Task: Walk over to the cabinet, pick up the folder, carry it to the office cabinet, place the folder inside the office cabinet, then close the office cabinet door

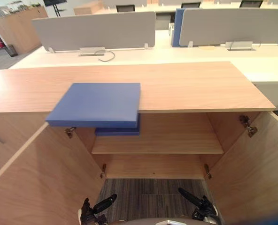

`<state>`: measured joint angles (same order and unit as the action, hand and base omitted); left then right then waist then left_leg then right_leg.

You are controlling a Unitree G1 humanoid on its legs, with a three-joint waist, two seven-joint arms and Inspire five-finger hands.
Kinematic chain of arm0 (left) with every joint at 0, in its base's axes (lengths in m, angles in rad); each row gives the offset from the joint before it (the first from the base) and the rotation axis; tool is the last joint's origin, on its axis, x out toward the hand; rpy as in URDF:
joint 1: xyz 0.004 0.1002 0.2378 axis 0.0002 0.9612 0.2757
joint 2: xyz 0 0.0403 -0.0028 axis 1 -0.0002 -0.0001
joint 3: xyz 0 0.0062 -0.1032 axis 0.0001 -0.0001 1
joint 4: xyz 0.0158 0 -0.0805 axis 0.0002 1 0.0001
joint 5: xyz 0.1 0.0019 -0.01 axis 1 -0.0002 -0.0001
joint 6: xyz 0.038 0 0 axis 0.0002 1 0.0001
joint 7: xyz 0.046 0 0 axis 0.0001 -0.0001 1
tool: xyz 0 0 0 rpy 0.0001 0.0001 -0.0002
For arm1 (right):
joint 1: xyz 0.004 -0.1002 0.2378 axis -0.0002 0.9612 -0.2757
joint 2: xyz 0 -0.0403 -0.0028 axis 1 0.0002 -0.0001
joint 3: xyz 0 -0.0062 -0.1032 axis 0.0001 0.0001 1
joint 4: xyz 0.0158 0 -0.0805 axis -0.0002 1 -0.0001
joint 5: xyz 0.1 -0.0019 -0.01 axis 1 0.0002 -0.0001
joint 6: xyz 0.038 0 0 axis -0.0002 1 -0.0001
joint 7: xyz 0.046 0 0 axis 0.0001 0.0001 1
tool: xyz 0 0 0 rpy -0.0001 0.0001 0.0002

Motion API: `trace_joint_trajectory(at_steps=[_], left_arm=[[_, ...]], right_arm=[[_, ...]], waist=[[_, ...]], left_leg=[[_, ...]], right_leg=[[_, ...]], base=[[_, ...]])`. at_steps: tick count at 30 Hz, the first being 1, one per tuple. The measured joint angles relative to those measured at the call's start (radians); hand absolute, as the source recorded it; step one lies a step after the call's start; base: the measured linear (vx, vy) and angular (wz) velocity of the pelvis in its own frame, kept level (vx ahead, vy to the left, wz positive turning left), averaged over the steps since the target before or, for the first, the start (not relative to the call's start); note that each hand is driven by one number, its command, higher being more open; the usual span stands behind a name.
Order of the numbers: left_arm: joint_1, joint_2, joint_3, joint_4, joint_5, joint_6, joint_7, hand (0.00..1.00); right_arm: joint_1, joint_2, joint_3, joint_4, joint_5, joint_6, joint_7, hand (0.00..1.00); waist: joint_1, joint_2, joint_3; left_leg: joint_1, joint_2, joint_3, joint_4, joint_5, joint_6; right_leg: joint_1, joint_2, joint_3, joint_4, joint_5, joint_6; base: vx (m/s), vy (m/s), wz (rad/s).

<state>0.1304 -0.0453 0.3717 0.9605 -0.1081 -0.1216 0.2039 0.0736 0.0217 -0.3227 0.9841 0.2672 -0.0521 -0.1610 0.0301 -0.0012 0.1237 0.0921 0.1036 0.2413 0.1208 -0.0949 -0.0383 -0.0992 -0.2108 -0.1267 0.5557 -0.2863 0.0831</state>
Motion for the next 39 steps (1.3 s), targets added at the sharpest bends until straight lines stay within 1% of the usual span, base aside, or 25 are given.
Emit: trace_joint_trajectory(at_steps=[1, 2, 4, 6, 7, 8, 9, 10, 11, 12, 13, 14, 15, 16, 17, 18, 20, 21, 23, 24, 27, 30, 32, 37, 39], left_arm=[[-0.009, 0.007, 0.005, 0.016, 0.003, 0.000, -0.009, 1.00], [-0.004, -0.007, 0.009, 0.017, 0.005, 0.004, -0.012, 1.00], [0.004, -0.030, 0.013, 0.006, 0.014, -0.001, -0.010, 1.00], [0.005, -0.031, 0.019, 0.003, 0.022, 0.000, -0.016, 1.00], [0.003, -0.022, 0.020, -0.003, 0.021, 0.000, -0.017, 1.00], [0.001, -0.017, 0.024, -0.011, 0.021, 0.000, -0.017, 1.00], [-0.001, -0.015, 0.032, -0.030, 0.022, 0.001, -0.016, 1.00], [-0.001, -0.015, 0.035, -0.042, 0.024, 0.001, -0.016, 1.00], [-0.003, -0.019, 0.039, -0.058, 0.025, 0.002, -0.013, 1.00], [-0.004, -0.021, 0.037, -0.064, 0.030, 0.002, -0.011, 1.00], [-0.003, -0.022, 0.035, -0.064, 0.031, 0.002, -0.009, 1.00], [-0.003, -0.022, 0.024, -0.064, 0.037, 0.002, -0.004, 1.00], [-0.001, -0.018, 0.003, -0.062, 0.042, 0.003, -0.006, 1.00], [0.000, -0.010, -0.007, -0.060, 0.042, 0.005, -0.008, 1.00], [0.003, 0.001, -0.029, -0.062, 0.041, 0.005, -0.010, 1.00], [0.005, 0.016, -0.036, -0.064, 0.039, 0.009, -0.014, 1.00], [0.011, 0.017, -0.041, -0.070, 0.038, 0.015, -0.011, 1.00], [0.024, 0.017, -0.061, -0.087, 0.030, 0.016, -0.011, 1.00], [0.066, 0.014, -0.095, -0.157, 0.006, 0.016, -0.016, 1.00], [0.105, 0.000, -0.116, -0.237, -0.022, 0.015, -0.021, 1.00], [0.162, -0.005, -0.133, -0.363, -0.089, 0.015, -0.037, 1.00], [0.239, -0.005, -0.131, -0.535, -0.211, 0.013, -0.038, 1.00], [0.287, -0.017, -0.121, -0.668, -0.257, 0.009, -0.030, 1.00], [0.352, -0.052, -0.097, -0.908, -0.236, -0.017, 0.023, 1.00], [0.393, -0.074, -0.070, -1.076, -0.135, -0.017, 0.065, 1.00]], right_arm=[[0.010, -0.006, -0.006, 0.017, 0.001, 0.001, -0.001, 1.00], [0.030, -0.022, -0.005, 0.035, 0.000, 0.003, -0.006, 1.00], [0.038, -0.034, -0.007, 0.035, 0.008, 0.010, -0.007, 1.00], [0.037, -0.035, -0.005, 0.041, 0.007, 0.011, -0.007, 1.00], [0.038, -0.027, -0.003, 0.042, 0.004, 0.011, -0.007, 1.00], [0.038, -0.023, 0.000, 0.042, 0.000, 0.011, -0.007, 1.00], [0.035, -0.019, 0.012, 0.042, -0.004, 0.011, -0.006, 1.00], [0.033, -0.021, 0.026, 0.041, -0.009, 0.011, -0.005, 1.00], [0.028, -0.027, 0.039, 0.038, -0.024, 0.011, -0.004, 1.00], [0.025, -0.029, 0.038, 0.035, -0.030, 0.013, -0.009, 1.00], [0.025, -0.029, 0.038, 0.033, -0.030, 0.013, -0.013, 1.00], [0.021, -0.031, 0.038, 0.030, -0.030, 0.013, -0.015, 1.00], [0.016, -0.032, 0.037, 0.031, -0.031, 0.015, -0.015, 1.00], [0.015, -0.031, 0.035, 0.032, -0.031, 0.018, -0.015, 1.00], [0.015, -0.023, 0.031, 0.034, -0.032, 0.021, -0.014, 1.00], [0.013, -0.010, 0.030, 0.036, -0.032, 0.025, -0.014, 1.00], [0.018, -0.009, 0.031, 0.035, -0.032, 0.025, -0.015, 1.00], [0.021, -0.011, 0.031, 0.034, -0.033, 0.026, -0.014, 1.00], [0.024, -0.015, 0.031, 0.030, -0.032, 0.026, -0.013, 1.00], [0.024, -0.016, 0.032, 0.024, -0.034, 0.026, -0.013, 1.00], [0.030, -0.013, 0.037, 0.005, -0.065, 0.029, -0.014, 1.00], [0.051, -0.012, 0.078, -0.033, -0.074, 0.031, -0.015, 1.00], [0.072, -0.012, 0.087, -0.056, -0.091, 0.032, -0.015, 1.00], [0.095, -0.020, 0.118, -0.057, -0.118, 0.035, -0.015, 1.00], [0.101, -0.010, 0.117, -0.056, -0.122, 0.035, -0.019, 1.00]], waist=[[-0.009, -0.013, 0.005], [-0.007, -0.001, -0.003], [-0.004, 0.023, -0.015], [-0.003, 0.026, -0.012], [-0.003, 0.016, -0.004], [-0.003, 0.012, 0.000], [0.000, -0.002, 0.009], [0.007, -0.004, 0.014], [0.020, -0.001, 0.021], [0.023, 0.008, 0.024], [0.023, 0.009, 0.024], [0.022, 0.012, 0.023], [0.024, 0.018, 0.016], [0.021, 0.014, 0.011], [0.021, -0.003, 0.004], [0.021, -0.026, 0.005], [0.021, -0.030, 0.001], [0.021, -0.026, -0.002], [0.021, -0.016, -0.008], [0.022, -0.009, -0.013], [0.026, -0.004, -0.014], [0.032, -0.003, -0.013], [0.051, -0.002, -0.012], [0.074, -0.003, -0.011], [0.074, -0.014, -0.014]], left_leg=[[0.003, 0.007, -0.033, 0.013, 0.001, -0.027], [0.007, 0.020, -0.072, 0.001, 0.017, -0.039], [0.009, 0.055, -0.075, -0.026, 0.018, -0.048], [0.005, 0.095, -0.100, -0.021, 0.020, -0.056], [-0.027, 0.117, -0.121, 0.060, 0.007, -0.074], [-0.058, 0.123, -0.126, 0.127, -0.003, -0.086], [-0.123, 0.135, -0.134, 0.258, -0.014, -0.079], [-0.172, 0.146, -0.140, 0.354, -0.014, -0.078], [-0.256, 0.177, -0.141, 0.510, -0.016, -0.071], [-0.289, 0.191, -0.134, 0.582, -0.035, -0.061], [-0.289, 0.191, -0.121, 0.575, -0.044, -0.062], [-0.281, 0.182, -0.101, 0.502, -0.043, -0.058], [-0.253, 0.163, -0.087, 0.390, -0.034, -0.054], [-0.224, 0.144, -0.093, 0.322, -0.036, -0.058], [-0.168, 0.116, -0.092, 0.182, -0.029, -0.062], [-0.148, 0.086, -0.086, 0.119, 0.013, -0.050], [-0.127, 0.061, -0.086, 0.070, 0.033, -0.043], [-0.106, 0.043, -0.085, 0.031, 0.053, -0.034], [-0.077, 0.019, -0.084, -0.039, 0.087, -0.028], [-0.063, 0.007, -0.088, -0.093, 0.117, -0.024], [-0.045, -0.004, -0.096, -0.155, 0.154, -0.020], [-0.033, -0.007, -0.110, -0.186, 0.173, -0.018], [-0.033, -0.009, -0.118, -0.194, 0.179, -0.015], [-0.045, -0.021, -0.148, -0.195, 0.178, -0.022], [-0.051, -0.025, -0.169, -0.192, 0.179, -0.020]], right_leg=[[0.043, 0.024, -0.027, -0.100, 0.019, -0.014], [0.068, 0.052, -0.049, -0.124, 0.023, -0.026], [0.073, 0.094, -0.069, -0.141, 0.012, -0.044], [0.107, 0.134, -0.107, -0.173, 0.015, -0.050], [0.147, 0.151, -0.139, -0.213, 0.018, -0.057], [0.161, 0.153, -0.148, -0.228, 0.017, -0.059], [0.177, 0.156, -0.158, -0.243, 0.016, -0.064], [0.187, 0.160, -0.163, -0.252, 0.017, -0.068], [0.208, 0.170, -0.164, -0.267, 0.018, -0.083], [0.221, 0.174, -0.166, -0.271, 0.017, -0.088], [0.227, 0.173, -0.164, -0.272, 0.017, -0.087], [0.228, 0.171, -0.155, -0.273, 0.017, -0.085], [0.219, 0.174, -0.144, -0.276, 0.019, -0.072], [0.220, 0.170, -0.143, -0.289, 0.026, -0.062], [0.219, 0.163, -0.144, -0.325, 0.042, -0.051], [0.220, 0.140, -0.147, -0.347, 0.062, -0.041], [0.230, 0.121, -0.153, -0.366, 0.067, -0.036], [0.241, 0.106, -0.158, -0.378, 0.075, -0.023], [0.242, 0.090, -0.165, -0.385, 0.080, -0.015], [0.240, 0.083, -0.174, -0.387, 0.084, -0.010], [0.238, 0.083, -0.185, -0.396, 0.092, -0.010], [0.241, 0.082, -0.198, -0.395, 0.094, -0.008], [0.241, 0.078, -0.208, -0.395, 0.094, -0.007], [0.245, 0.074, -0.234, -0.397, 0.094, -0.005], [0.258, 0.074, -0.258, -0.406, 0.094, -0.003]], base=[[0.20, -0.331, 0.51], [0.20, -0.320, 0.48], [0.18, -0.287, 0.18], [0.16, -0.283, 0.39], [0.11, -0.194, 0.57], [0.07, -0.167, 0.52], [0.03, -0.118, 0.28], [0.02, -0.108, 0.13], [0.03, -0.033, 0.01], [0.03, 0.005, -0.07], [0.05, 0.068, -0.17], [0.06, 0.124, -0.24], [0.08, 0.148, -0.16], [0.16, 0.177, 0.00], [0.14, 0.139, 0.12], [0.12, 0.120, 0.11], [0.03, 0.063, 0.13], [0.02, 0.098, 0.17], [0.00, 0.096, 0.15], [-0.01, 0.043, 0.15], [-0.05, 0.035, 0.13], [-0.07, 0.009, 0.13], [-0.07, 0.011, 0.14], [-0.03, 0.007, 0.17], [0.01, -0.018, 0.25]])
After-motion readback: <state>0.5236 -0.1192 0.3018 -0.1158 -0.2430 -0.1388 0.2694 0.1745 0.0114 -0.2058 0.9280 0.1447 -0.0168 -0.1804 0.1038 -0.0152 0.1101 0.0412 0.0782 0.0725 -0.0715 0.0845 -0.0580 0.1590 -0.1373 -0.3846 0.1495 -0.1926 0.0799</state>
